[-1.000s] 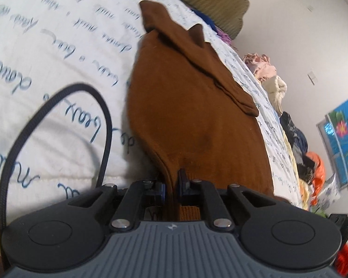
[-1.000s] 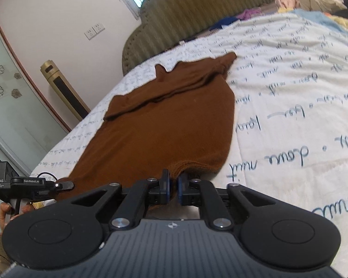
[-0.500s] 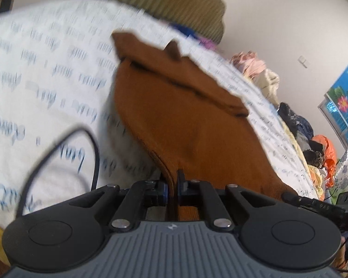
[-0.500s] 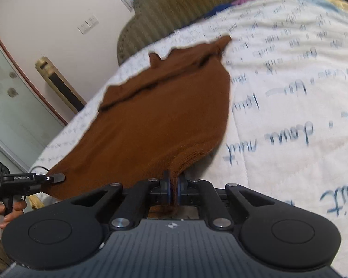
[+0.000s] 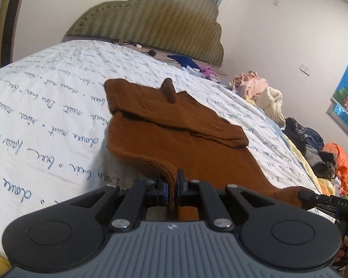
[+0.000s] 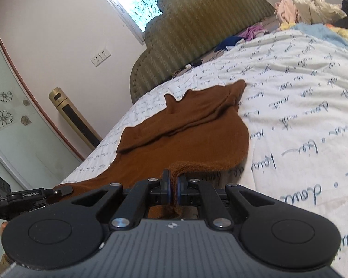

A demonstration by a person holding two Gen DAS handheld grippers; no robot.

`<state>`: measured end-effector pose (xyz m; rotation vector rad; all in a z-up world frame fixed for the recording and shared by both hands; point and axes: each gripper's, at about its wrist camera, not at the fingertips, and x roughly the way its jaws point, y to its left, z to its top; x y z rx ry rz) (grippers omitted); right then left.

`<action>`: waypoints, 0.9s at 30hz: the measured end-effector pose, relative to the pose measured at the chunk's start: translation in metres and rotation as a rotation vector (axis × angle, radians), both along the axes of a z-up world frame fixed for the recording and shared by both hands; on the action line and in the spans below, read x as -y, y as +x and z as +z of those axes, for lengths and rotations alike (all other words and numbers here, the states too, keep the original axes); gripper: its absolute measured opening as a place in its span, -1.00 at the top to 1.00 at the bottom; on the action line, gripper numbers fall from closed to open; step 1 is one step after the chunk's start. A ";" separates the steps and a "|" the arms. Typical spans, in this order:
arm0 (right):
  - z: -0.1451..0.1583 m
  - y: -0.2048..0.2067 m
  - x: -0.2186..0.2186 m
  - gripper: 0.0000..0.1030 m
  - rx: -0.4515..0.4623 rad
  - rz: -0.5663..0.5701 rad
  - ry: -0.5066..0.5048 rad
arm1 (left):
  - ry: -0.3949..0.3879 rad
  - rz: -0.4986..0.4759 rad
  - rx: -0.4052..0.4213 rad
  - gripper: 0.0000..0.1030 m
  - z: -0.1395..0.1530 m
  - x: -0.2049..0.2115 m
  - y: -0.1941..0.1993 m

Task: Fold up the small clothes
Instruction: 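Carry the held hem over the sweater body toward the collar with both tools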

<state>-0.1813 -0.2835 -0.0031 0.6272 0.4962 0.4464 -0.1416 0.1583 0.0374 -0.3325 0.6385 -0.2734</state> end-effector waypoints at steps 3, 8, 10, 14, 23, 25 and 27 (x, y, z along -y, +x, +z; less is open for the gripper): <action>0.007 0.007 -0.002 0.80 0.015 -0.010 -0.005 | -0.012 0.020 0.003 0.87 0.005 -0.004 0.007; 0.019 0.022 -0.007 0.80 0.041 -0.040 -0.024 | -0.003 0.054 0.020 0.87 0.020 -0.002 0.022; 0.023 0.032 -0.007 0.80 0.041 -0.051 -0.016 | 0.005 0.065 0.028 0.87 0.027 0.001 0.029; 0.034 0.051 -0.009 0.80 0.056 -0.061 -0.033 | 0.015 0.089 0.037 0.87 0.037 0.004 0.043; 0.043 0.083 -0.013 0.80 0.089 -0.072 -0.037 | 0.112 0.129 -0.008 0.87 0.035 0.015 0.080; 0.041 0.091 -0.013 0.80 0.083 -0.076 -0.026 | 0.134 0.130 -0.006 0.87 0.033 0.018 0.085; 0.040 0.100 -0.014 0.80 0.079 -0.082 -0.026 | 0.160 0.132 -0.003 0.87 0.032 0.021 0.093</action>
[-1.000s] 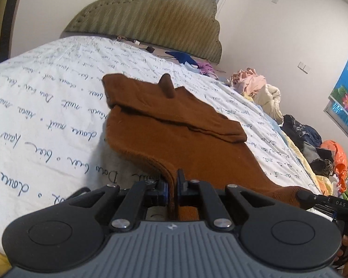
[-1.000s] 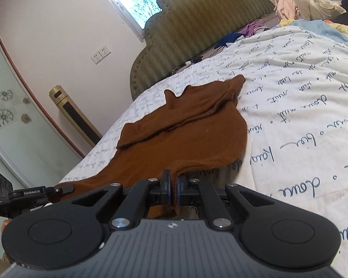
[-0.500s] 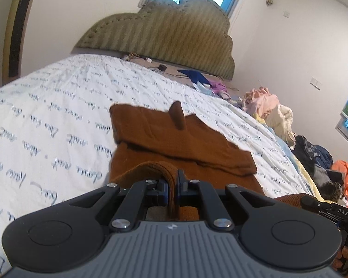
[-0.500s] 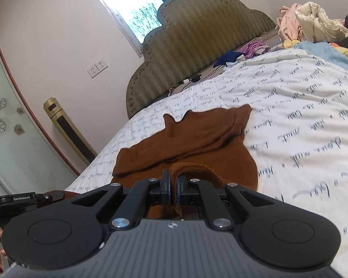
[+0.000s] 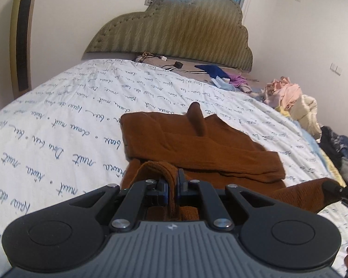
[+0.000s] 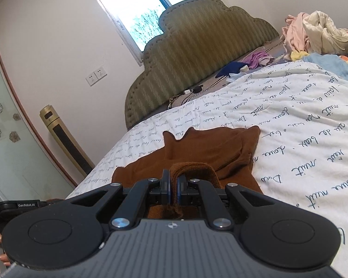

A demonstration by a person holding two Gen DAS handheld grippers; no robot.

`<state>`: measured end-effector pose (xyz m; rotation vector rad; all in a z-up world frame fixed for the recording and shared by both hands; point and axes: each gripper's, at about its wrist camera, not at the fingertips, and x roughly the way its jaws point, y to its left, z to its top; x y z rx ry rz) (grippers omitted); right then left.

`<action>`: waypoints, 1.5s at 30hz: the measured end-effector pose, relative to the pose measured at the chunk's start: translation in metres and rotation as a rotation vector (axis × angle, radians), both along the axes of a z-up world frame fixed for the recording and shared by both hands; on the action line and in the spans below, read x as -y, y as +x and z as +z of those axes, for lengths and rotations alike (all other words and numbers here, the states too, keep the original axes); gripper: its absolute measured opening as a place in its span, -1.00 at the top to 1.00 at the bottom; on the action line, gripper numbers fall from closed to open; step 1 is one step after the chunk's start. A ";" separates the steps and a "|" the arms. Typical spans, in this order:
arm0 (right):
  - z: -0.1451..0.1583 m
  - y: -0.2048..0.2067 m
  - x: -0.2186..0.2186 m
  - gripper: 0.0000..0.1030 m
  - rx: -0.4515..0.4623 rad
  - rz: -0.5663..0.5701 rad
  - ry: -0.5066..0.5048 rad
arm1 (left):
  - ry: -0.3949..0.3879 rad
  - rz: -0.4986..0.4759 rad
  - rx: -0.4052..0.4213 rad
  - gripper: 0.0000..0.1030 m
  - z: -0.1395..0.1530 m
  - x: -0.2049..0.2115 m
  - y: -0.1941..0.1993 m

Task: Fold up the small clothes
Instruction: 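Carry the held hem over the sweater body toward the collar with both tools, then lower the held hem onto the sweater near the collar with both tools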

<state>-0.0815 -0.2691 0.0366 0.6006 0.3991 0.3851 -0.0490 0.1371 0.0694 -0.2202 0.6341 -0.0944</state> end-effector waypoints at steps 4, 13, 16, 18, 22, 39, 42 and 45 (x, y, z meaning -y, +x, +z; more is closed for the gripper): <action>-0.002 0.016 -0.005 0.80 -0.011 -0.018 -0.047 | 0.022 0.005 -0.015 0.87 -0.003 0.002 0.013; -0.003 0.036 -0.004 0.80 -0.013 -0.037 -0.042 | 0.049 0.009 -0.036 0.87 -0.005 0.007 0.034; -0.003 0.040 -0.004 0.80 -0.016 -0.041 -0.038 | 0.055 0.010 -0.038 0.87 -0.004 0.007 0.038; -0.003 0.043 -0.003 0.80 -0.016 -0.043 -0.036 | 0.062 0.011 -0.037 0.87 -0.003 0.008 0.041; -0.002 0.048 -0.002 0.80 -0.013 -0.048 -0.030 | 0.070 0.014 -0.035 0.87 0.000 0.008 0.047; 0.000 0.087 0.001 0.80 -0.022 -0.075 0.013 | 0.100 0.026 -0.008 0.87 0.016 0.017 0.089; -0.001 0.102 0.003 0.80 -0.033 -0.083 0.024 | 0.106 0.030 -0.002 0.87 0.018 0.019 0.106; 0.000 0.119 0.003 0.80 -0.038 -0.092 0.034 | 0.115 0.037 0.001 0.87 0.020 0.021 0.127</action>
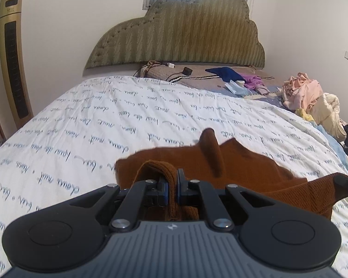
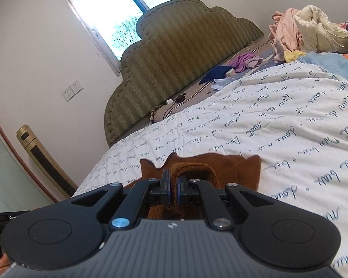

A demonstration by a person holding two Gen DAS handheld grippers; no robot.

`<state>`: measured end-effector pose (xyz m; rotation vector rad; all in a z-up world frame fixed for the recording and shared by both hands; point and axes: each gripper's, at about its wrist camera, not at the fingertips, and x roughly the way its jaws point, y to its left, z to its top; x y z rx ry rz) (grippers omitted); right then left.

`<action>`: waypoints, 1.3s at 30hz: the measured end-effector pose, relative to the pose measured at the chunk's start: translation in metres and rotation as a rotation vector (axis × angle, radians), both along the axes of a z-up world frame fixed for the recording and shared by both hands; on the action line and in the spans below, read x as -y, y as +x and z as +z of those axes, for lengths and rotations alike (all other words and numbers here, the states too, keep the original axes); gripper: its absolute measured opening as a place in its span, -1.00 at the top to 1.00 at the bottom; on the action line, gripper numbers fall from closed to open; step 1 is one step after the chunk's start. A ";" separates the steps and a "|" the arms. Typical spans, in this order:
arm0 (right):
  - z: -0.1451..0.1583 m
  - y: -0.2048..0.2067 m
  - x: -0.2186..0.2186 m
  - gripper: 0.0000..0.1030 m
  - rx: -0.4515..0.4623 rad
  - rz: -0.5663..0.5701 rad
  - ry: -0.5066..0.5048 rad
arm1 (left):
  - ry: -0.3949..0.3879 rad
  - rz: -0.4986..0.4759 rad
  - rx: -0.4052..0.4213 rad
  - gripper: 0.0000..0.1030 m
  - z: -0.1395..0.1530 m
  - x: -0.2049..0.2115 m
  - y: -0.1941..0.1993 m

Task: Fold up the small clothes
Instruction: 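Lower the held hem onto the sweater near the collar with both tools, then open both tools and release the hem on the folded sweater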

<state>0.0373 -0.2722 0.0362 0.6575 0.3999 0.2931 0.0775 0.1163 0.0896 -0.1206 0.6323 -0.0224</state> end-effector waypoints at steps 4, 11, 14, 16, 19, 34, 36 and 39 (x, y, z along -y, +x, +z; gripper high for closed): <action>0.001 0.026 0.001 0.80 -0.012 -0.013 0.008 | 0.009 0.007 -0.009 0.87 -0.002 0.001 0.029; -0.001 0.073 -0.001 0.80 -0.038 -0.038 -0.003 | 0.036 0.024 -0.034 0.87 -0.014 0.003 0.077; -0.006 0.093 -0.005 0.80 -0.061 -0.039 -0.007 | 0.040 0.030 -0.064 0.87 -0.026 0.001 0.099; -0.011 0.105 -0.008 0.80 -0.081 -0.036 -0.012 | 0.041 0.036 -0.091 0.87 -0.036 0.000 0.111; -0.020 0.121 -0.015 0.80 -0.111 -0.029 -0.026 | 0.053 0.043 -0.132 0.87 -0.053 -0.001 0.127; -0.072 0.172 -0.013 0.78 -0.267 -0.044 0.060 | 0.082 0.032 -0.272 0.85 -0.095 0.003 0.170; -0.076 0.176 -0.014 0.74 -0.278 -0.041 0.059 | 0.069 0.028 -0.284 0.84 -0.097 0.002 0.174; -0.079 0.180 -0.016 0.71 -0.290 -0.036 0.058 | 0.045 0.026 -0.301 0.83 -0.099 -0.002 0.177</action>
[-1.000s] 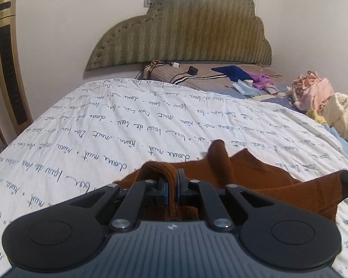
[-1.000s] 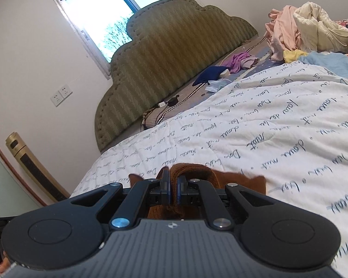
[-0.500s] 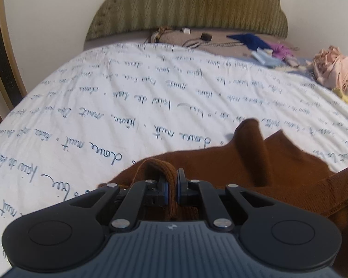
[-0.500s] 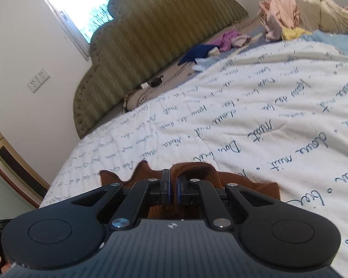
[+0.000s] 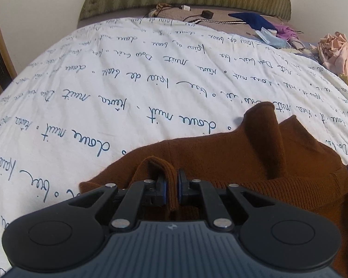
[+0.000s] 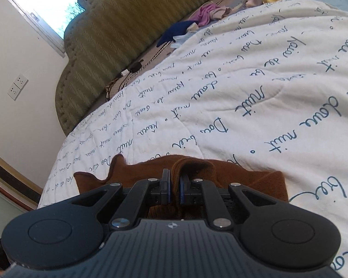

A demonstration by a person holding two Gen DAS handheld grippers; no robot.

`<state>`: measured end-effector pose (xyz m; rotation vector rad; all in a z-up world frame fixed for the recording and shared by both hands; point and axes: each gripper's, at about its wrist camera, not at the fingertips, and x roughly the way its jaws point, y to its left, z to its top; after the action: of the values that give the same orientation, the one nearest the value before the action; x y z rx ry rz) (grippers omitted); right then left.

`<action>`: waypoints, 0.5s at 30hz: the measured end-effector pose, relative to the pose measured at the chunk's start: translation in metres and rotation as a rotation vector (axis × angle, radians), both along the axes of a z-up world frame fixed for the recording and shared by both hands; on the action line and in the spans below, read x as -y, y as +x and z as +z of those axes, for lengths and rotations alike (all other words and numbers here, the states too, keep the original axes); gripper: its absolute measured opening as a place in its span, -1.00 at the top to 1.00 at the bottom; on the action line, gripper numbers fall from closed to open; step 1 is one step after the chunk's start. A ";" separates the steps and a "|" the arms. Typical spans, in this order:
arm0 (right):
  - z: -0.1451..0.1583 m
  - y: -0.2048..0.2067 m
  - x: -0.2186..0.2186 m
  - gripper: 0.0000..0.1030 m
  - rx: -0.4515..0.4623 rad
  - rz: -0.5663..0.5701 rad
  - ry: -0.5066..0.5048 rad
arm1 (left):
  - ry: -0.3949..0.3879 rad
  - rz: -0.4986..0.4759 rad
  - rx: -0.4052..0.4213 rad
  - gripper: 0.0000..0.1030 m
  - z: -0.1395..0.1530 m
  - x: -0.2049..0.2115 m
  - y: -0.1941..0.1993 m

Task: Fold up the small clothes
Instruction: 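Open both tools and release the hem on the folded sweater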

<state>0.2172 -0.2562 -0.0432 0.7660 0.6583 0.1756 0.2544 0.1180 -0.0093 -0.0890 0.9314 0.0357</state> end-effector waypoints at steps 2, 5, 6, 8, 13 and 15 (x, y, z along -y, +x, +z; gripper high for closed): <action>-0.002 0.002 0.000 0.70 -0.006 -0.001 0.005 | -0.011 -0.003 -0.006 0.83 0.000 -0.002 0.001; -0.002 0.005 0.000 0.59 -0.008 0.003 0.013 | -0.024 -0.016 -0.020 0.82 0.001 -0.004 0.002; -0.001 0.006 0.000 0.54 -0.009 0.007 0.014 | -0.033 -0.022 -0.025 0.82 0.002 -0.005 0.002; 0.000 0.005 -0.001 0.25 -0.007 0.028 0.016 | -0.067 -0.032 -0.034 0.75 0.005 -0.010 0.000; 0.006 0.002 -0.009 -0.07 -0.001 0.108 -0.022 | -0.204 -0.048 -0.059 0.35 0.007 -0.026 -0.002; 0.006 0.003 -0.011 -0.19 -0.011 0.142 -0.010 | -0.289 -0.045 -0.069 0.19 0.008 -0.033 0.001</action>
<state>0.2197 -0.2456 -0.0376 0.7111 0.7241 0.2980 0.2550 0.1507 -0.0015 -0.3359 1.0024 -0.1387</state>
